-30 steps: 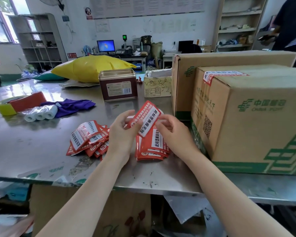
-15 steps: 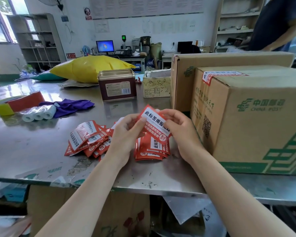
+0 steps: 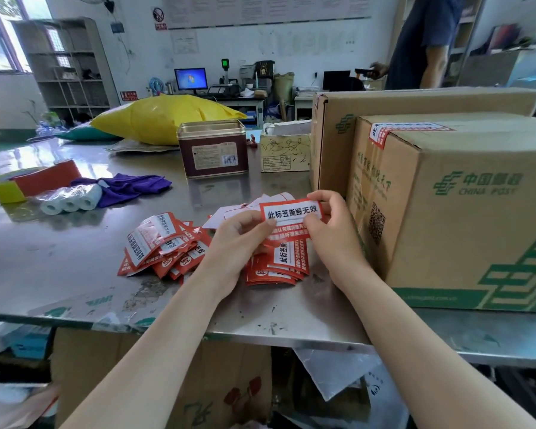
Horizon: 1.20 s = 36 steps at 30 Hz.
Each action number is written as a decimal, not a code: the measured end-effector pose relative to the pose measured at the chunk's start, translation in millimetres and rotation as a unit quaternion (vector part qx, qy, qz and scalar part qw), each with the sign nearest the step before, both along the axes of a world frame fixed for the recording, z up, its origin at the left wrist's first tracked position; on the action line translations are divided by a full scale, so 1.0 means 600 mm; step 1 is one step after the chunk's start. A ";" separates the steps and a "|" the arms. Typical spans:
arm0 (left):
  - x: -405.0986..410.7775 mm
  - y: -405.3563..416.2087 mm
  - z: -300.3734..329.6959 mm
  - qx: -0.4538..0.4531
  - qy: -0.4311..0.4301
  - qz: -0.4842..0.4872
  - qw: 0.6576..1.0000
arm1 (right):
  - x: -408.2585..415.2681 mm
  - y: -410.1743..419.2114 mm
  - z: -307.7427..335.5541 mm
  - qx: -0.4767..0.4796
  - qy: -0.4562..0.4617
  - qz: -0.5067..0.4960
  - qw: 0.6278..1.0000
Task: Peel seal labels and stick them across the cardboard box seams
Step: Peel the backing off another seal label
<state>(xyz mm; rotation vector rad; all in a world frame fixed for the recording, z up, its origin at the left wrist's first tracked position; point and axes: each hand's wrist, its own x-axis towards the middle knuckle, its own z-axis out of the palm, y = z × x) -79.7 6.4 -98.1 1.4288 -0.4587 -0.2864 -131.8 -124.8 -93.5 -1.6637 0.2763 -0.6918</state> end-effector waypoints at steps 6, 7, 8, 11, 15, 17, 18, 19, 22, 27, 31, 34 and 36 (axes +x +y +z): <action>0.003 0.002 0.003 -0.003 -0.013 0.030 0.999 | -0.004 -0.002 0.001 -0.013 -0.036 -0.042 0.998; 0.002 0.002 0.003 -0.001 -0.014 0.031 0.999 | -0.004 -0.002 0.001 -0.015 -0.034 -0.043 0.998; 0.002 0.001 0.003 0.002 -0.014 0.032 0.999 | -0.004 -0.002 0.001 -0.017 -0.032 -0.044 0.998; 0.000 0.000 0.004 0.017 -0.018 0.033 0.999 | -0.003 -0.001 0.000 -0.030 -0.022 -0.048 0.998; 0.000 0.000 0.005 0.025 -0.022 0.036 0.999 | -0.001 0.000 0.000 -0.048 -0.012 -0.051 0.997; -0.001 0.001 0.006 0.023 -0.018 0.030 0.999 | -0.001 0.000 0.000 -0.055 -0.010 -0.053 0.997; -0.001 0.000 0.007 0.022 -0.015 0.024 0.999 | -0.001 0.000 0.000 -0.059 -0.009 -0.054 0.997; -0.002 0.000 0.007 0.020 -0.012 0.018 1.000 | -0.001 0.000 0.000 -0.065 -0.010 -0.056 0.996; -0.006 0.001 0.008 0.008 -0.007 -0.007 1.000 | 0.000 -0.001 -0.001 -0.080 -0.012 -0.065 0.995; -0.008 0.002 0.010 -0.003 -0.010 -0.039 0.999 | 0.001 -0.003 -0.001 -0.097 -0.010 -0.070 0.993; -0.009 0.002 0.007 0.001 -0.021 -0.061 0.998 | 0.000 -0.003 0.001 -0.129 -0.008 -0.085 0.988; -0.002 0.004 0.005 -0.018 -0.028 -0.028 0.999 | -0.005 -0.001 0.005 -0.159 -0.032 -0.099 0.982; 0.005 0.004 0.003 -0.038 -0.026 0.002 0.999 | -0.010 0.003 0.009 -0.174 -0.054 -0.099 0.978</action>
